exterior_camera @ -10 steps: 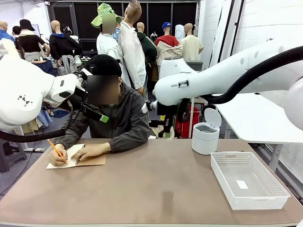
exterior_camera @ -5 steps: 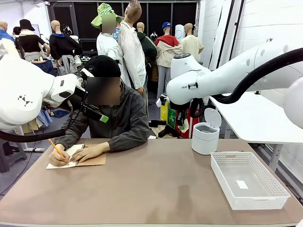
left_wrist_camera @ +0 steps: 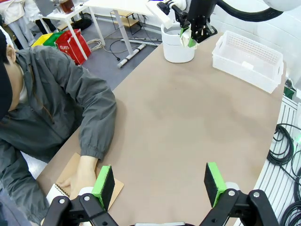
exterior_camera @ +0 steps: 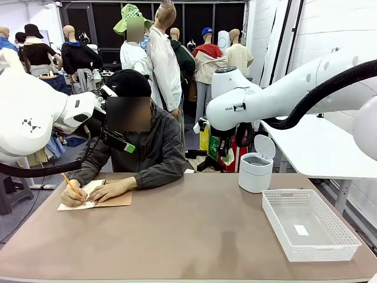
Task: Sort the paper based on its condition.
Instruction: If a person hands you a paper, place it in the Organizing basket , and if it's crumpled, put it in the Trash can.
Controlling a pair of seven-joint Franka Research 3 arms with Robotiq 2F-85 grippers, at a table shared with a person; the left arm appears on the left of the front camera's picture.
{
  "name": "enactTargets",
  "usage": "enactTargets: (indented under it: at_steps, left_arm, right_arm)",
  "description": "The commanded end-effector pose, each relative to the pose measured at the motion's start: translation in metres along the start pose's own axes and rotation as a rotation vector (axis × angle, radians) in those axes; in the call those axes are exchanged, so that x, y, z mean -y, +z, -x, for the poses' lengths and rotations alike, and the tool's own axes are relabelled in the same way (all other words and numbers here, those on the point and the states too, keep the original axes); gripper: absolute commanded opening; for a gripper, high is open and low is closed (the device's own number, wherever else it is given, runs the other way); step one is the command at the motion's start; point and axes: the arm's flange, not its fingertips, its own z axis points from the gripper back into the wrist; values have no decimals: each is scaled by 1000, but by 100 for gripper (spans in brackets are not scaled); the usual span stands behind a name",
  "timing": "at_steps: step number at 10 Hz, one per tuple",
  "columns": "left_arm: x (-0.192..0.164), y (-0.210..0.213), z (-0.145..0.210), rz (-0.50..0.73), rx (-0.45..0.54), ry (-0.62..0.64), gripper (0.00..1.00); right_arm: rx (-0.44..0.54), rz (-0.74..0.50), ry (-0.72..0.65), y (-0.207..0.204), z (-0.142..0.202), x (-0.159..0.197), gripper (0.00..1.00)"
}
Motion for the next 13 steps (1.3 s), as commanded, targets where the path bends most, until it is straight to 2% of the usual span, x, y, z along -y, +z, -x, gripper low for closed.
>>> enactTargets:
  at_steps: [1, 8, 13]
  left_arm:
    - [0, 0, 1, 6, -3, 11, 100]
    - [0, 0, 1, 6, -3, 11, 100]
    - [0, 0, 1, 6, -3, 11, 100]
  right_arm:
    - [-21, 85, -75, -10, 5, 17, 35]
    - [-101, 186, -238, -46, 28, 91, 35]
    - [-166, 214, -282, -67, 42, 113, 35]
